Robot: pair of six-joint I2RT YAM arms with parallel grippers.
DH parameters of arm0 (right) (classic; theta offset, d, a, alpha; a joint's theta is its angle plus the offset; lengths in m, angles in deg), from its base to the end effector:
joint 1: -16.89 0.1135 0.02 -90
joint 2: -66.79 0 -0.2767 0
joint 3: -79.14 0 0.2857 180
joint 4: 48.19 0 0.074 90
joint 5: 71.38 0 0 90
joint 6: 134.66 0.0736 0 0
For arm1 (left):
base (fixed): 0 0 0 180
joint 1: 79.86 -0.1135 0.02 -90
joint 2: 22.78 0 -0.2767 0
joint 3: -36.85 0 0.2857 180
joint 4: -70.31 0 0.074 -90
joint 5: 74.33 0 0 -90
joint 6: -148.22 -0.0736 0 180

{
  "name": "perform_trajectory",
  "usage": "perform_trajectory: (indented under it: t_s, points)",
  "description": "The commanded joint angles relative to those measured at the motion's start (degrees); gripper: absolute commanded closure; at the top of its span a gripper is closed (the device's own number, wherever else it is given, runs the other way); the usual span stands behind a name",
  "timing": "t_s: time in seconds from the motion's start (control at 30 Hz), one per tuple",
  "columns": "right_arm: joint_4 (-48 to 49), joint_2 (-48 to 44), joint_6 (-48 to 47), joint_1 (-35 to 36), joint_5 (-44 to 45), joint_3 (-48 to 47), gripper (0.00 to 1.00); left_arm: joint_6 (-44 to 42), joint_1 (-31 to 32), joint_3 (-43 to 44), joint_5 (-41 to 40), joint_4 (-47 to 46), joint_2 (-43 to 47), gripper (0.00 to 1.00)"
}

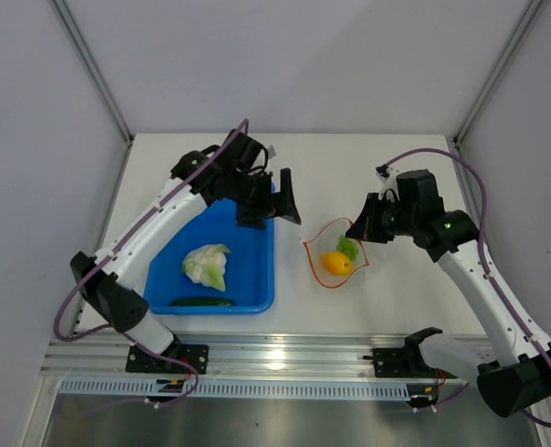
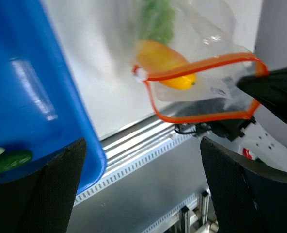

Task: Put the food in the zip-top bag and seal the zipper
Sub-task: Pick up the fake vegetable from the bin.

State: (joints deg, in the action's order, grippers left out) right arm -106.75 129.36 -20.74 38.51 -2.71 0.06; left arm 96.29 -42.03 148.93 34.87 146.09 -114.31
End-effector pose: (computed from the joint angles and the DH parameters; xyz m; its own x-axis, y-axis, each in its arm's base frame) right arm 0.2433 0.1252 0.3448 -0.8101 0.0852 -0.5800 -0.2908 0.8007 0.5238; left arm 0.2827 -0.2502 0.3725 -0.9593 0.0076 -0.2824 0.1725 0.8073 -0.5643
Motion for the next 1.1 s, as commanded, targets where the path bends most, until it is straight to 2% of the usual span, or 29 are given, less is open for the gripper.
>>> perform_trajectory:
  t_s: [0.0, 0.17, 0.3, 0.5, 0.6, 0.87, 1.07]
  points:
    - [1.00, -1.13, -0.02, 0.08, -0.47, 0.07, 1.00, 2.01, -2.22, -2.75, -9.87, 3.40, 4.86, 0.00]
    - [1.08, -1.13, -0.02, 0.08, -0.48, 0.16, 1.00, -0.01, -3.63, -7.76, -18.22, 5.86, 7.06, 0.01]
    - [1.08, -1.13, -0.02, -0.01, -0.39, 0.25, 1.00, -0.54, -3.55, -11.19, -30.14, 9.29, 8.03, 0.01]
    - [1.35, -1.04, 0.07, -0.01, -0.65, 0.86, 1.00, 1.48, -3.28, -22.77, -40.99, 7.71, 11.46, 0.00]
    - [1.52, -0.95, 0.07, 0.08, -0.74, 0.95, 1.00, 3.50, -2.93, -25.59, -46.78, 7.53, 10.85, 0.00]
    - [1.17, -0.95, -0.01, -0.01, -0.56, 1.39, 1.00, 5.26, -0.82, -27.80, -50.40, 4.28, 6.19, 0.00]
    - [0.82, -1.30, -0.10, 0.08, 0.14, 1.66, 1.00, 7.20, -0.56, -27.10, -53.21, 6.30, -2.07, 0.01]
